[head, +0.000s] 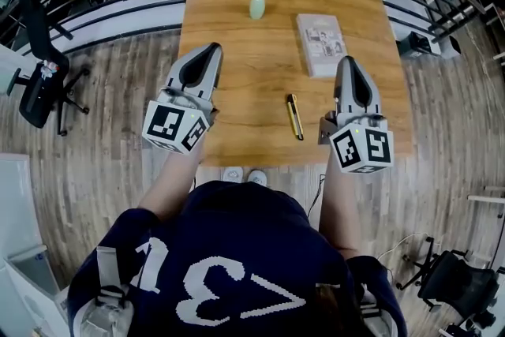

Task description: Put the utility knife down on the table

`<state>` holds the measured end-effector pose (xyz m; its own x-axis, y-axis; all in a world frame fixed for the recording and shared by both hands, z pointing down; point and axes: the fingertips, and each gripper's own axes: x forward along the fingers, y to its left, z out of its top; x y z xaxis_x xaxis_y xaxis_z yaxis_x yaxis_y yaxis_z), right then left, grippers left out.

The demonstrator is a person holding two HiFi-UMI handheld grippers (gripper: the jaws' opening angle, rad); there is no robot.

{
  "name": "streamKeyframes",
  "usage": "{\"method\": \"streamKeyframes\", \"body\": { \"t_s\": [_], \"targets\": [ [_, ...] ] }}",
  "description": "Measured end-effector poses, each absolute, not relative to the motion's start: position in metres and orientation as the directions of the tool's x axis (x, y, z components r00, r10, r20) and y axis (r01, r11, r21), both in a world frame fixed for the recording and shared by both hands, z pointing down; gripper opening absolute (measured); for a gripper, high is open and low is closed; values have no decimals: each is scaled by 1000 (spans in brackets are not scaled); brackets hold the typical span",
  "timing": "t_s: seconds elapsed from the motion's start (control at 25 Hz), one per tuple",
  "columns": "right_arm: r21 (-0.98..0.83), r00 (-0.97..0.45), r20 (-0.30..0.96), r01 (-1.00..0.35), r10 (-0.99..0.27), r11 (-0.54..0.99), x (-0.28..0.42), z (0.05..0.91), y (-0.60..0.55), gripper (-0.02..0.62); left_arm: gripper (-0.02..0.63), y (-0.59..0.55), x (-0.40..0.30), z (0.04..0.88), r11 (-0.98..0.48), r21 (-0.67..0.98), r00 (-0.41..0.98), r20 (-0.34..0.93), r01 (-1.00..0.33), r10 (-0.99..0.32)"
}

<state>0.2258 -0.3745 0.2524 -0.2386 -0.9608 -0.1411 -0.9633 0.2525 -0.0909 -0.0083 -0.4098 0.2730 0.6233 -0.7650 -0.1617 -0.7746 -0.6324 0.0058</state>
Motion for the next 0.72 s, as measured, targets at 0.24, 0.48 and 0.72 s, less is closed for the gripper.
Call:
{"method": "streamKeyframes", "body": {
  "t_s": [0.24, 0.48, 0.72],
  "targets": [
    [-90, -235, -164, -963, -958, 252, 228, 240, -368, 25, 18, -403, -8, 266, -629, -10, 621, -169, -777, -765],
    [-87, -232, -173, -965, -957, 249, 227, 235, -363, 23, 18, -399, -9, 264, -629, -16, 622, -172, -777, -764],
    [-83, -234, -174, -964, -956, 251, 225, 234, -361, 25, 18, -398, -9, 264, -629, -27, 624, -168, -777, -763]
  ]
}}
